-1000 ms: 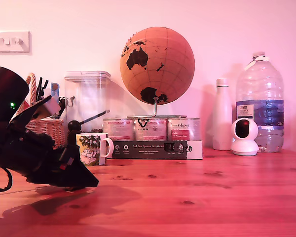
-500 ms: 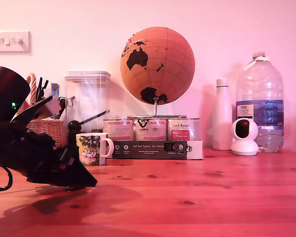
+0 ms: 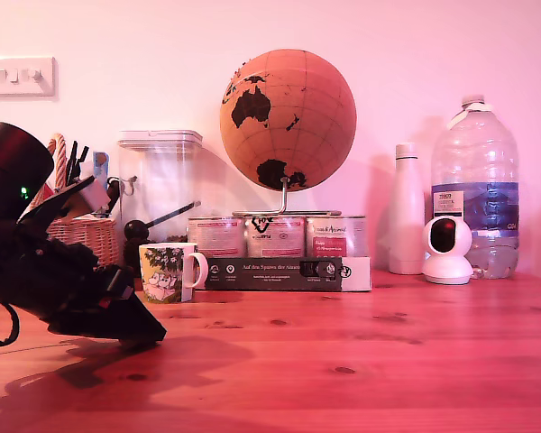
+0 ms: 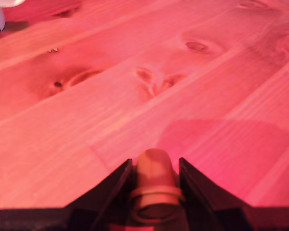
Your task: Pick up the coffee capsules on the table and drop them inside the coffee cup
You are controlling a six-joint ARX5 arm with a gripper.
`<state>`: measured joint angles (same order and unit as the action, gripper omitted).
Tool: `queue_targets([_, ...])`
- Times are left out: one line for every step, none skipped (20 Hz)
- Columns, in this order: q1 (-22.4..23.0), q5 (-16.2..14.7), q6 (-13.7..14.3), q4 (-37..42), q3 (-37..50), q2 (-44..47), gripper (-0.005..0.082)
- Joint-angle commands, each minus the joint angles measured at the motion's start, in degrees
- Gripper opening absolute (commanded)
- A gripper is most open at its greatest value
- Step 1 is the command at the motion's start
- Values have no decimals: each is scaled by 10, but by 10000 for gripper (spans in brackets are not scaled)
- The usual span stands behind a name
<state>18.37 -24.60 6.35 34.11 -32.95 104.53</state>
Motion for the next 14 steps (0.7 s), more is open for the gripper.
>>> queue_targets([1, 0, 1, -19, 14, -13, 161])
queue_targets([1, 0, 0, -28, 14, -29, 160])
queue_targets([1, 0, 0, -40, 14, -45, 160])
queue_targets([1, 0, 0, -55, 14, -64, 160])
queue_targets([1, 0, 0, -72, 14, -85, 160])
queue_targets([1, 1, -3, -90, 13, -104, 160])
queue_targets([1, 2, -6, -107, 13, -123, 160])
queue_targets([1, 7, -6, -122, 12, -140, 160])
queue_targets([1, 15, -11, -141, 10, -158, 160])
queue_targets([1, 21, -18, -156, 9, -175, 160])
queue_targets([1, 30, -19, -170, 7, -190, 160])
queue_targets([0, 42, -19, -184, 4, -205, 160])
queue_targets([-3, 51, -24, -196, 0, -217, 160])
queue_targets([-6, 65, -31, -204, -5, -228, 160])
